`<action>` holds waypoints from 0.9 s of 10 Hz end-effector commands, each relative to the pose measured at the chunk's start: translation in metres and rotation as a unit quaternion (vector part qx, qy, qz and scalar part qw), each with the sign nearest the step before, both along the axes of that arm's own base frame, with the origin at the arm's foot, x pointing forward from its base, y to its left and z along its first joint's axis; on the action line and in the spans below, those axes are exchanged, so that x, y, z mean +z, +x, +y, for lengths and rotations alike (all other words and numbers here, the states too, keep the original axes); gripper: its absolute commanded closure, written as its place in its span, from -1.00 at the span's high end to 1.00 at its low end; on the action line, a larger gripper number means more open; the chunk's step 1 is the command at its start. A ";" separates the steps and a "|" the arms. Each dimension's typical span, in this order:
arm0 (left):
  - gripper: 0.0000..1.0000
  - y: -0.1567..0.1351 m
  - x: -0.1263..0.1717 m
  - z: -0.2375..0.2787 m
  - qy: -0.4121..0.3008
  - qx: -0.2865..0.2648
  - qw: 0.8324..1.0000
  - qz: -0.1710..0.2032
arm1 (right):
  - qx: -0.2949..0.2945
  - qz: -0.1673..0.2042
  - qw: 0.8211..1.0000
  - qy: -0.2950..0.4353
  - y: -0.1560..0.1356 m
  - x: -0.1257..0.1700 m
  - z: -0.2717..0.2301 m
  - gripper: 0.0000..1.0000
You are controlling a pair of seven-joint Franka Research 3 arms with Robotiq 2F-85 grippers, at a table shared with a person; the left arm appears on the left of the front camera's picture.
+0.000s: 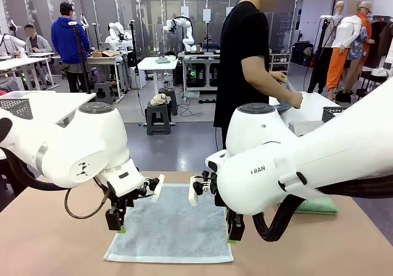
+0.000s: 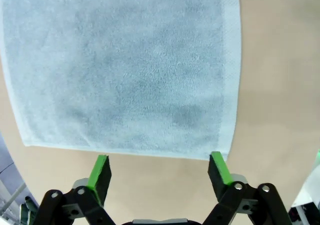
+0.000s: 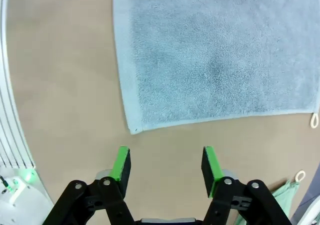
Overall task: Fold the towels and place them in the basket.
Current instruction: When a person lays out a Towel with hook on the table, fold it in half twice.
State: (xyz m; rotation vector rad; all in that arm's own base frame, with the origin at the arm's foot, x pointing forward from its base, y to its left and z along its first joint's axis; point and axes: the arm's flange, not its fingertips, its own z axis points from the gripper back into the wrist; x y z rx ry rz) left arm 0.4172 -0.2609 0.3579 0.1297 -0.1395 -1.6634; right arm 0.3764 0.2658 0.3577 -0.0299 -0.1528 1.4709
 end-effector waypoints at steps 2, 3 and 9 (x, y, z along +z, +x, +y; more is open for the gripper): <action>1.00 -0.001 -0.016 0.001 -0.020 -0.010 1.000 0.005 | -0.041 -0.009 0.999 -0.010 0.008 -0.021 0.011 0.77; 1.00 -0.004 -0.023 0.004 -0.023 -0.007 1.000 0.013 | -0.048 -0.007 0.999 -0.016 0.008 -0.023 0.013 0.77; 1.00 -0.012 -0.038 0.007 -0.002 0.013 0.999 0.034 | -0.035 -0.001 0.999 -0.015 0.002 -0.025 0.010 0.77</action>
